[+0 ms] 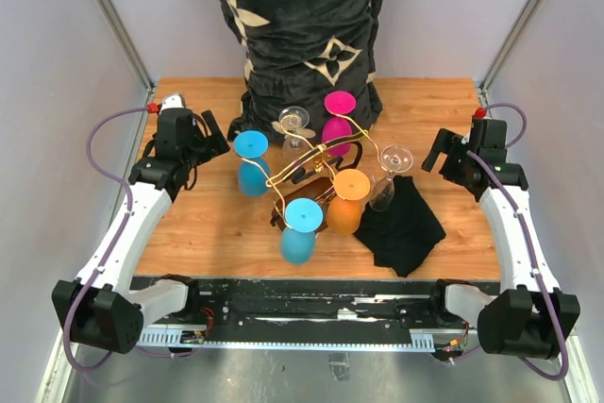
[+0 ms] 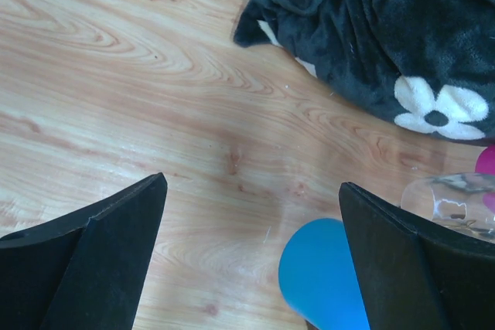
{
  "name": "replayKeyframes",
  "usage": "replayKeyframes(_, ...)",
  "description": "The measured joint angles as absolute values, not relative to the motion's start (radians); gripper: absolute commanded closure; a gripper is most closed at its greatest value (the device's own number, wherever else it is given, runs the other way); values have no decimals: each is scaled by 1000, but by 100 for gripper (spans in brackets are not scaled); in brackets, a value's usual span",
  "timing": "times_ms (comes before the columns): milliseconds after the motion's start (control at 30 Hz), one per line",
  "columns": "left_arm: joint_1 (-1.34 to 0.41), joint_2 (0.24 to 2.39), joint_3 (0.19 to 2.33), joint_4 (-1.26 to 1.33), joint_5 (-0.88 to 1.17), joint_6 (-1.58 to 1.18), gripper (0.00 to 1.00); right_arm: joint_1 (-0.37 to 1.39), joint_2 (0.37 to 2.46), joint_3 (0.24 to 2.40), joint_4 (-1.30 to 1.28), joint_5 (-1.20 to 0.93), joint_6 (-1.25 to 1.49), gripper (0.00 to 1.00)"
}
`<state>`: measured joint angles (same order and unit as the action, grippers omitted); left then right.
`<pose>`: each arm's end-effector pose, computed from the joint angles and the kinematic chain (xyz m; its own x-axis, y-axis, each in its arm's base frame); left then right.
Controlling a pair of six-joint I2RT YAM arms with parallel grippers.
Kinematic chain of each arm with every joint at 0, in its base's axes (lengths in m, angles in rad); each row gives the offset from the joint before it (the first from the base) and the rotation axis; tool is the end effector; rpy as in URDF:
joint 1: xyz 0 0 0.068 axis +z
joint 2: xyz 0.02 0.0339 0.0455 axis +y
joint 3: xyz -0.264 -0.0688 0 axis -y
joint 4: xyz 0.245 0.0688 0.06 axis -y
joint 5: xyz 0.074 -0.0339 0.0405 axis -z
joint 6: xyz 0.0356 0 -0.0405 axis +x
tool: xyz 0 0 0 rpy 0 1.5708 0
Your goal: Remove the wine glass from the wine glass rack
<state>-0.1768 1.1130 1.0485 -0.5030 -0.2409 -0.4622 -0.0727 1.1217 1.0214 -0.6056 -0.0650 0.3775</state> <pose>0.2409 -0.0344 0.3360 -0.4615 -0.3574 -0.8120 -0.2603 0.9295 -0.2612 0.2380 -0.0150 0.3154 -0.5929 0.4120 -0.6919 0.2600 0.9111 0.3197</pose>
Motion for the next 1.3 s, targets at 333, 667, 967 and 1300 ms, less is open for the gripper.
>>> replayKeyframes(333, -174, 1170, 1031, -508, -241, -452, 0, -73, 1130, 962, -684, -37, 342, 2)
replayKeyframes(667, -172, 1185, 1024, -508, -208, -449, 0, -40, 1105, 744, -653, -153, 367, 2)
replayKeyframes(967, -172, 1158, 1024, -508, -193, -450, 0, 103, 1386, 784, -664, -46, 439, 2)
replayKeyframes(1300, -172, 1121, 1024, -511, -184, -450, 0, -167, 1581, 965, -828, 260, 604, 2)
